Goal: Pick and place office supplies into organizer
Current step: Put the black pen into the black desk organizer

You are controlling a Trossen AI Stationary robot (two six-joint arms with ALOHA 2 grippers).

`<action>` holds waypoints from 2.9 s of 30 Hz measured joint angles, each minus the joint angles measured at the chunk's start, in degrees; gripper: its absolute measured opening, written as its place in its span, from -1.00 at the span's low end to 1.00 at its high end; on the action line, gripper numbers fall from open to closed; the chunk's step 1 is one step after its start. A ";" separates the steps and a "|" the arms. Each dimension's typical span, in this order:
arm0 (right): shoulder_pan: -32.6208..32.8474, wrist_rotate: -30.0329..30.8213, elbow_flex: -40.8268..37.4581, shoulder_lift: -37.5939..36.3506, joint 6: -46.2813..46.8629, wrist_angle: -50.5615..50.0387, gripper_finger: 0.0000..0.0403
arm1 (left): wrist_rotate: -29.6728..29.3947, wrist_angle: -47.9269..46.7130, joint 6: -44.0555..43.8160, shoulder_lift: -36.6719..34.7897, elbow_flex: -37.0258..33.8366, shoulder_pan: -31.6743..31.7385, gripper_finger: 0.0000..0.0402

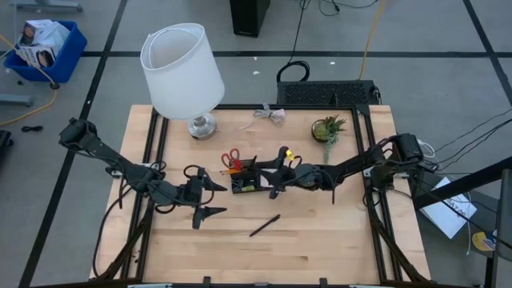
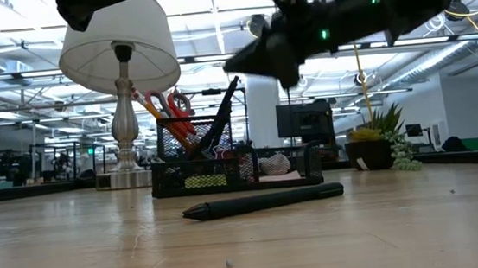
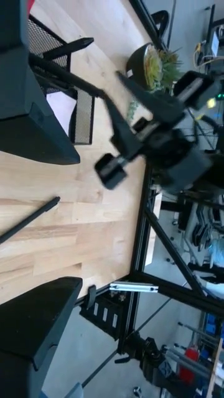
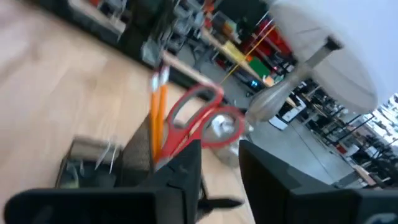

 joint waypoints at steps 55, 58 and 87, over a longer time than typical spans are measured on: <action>14.24 -18.06 -19.79 0.24 34.86 6.14 0.03 | -1.02 3.95 -6.13 4.92 -0.07 2.08 0.54; 14.00 -18.00 -19.71 0.34 34.97 7.73 0.02 | -1.02 3.92 -6.07 4.92 -0.07 2.08 0.54; 13.79 -17.90 -19.71 0.34 35.75 8.29 -0.01 | -1.00 3.66 -5.93 4.92 -0.02 2.08 0.54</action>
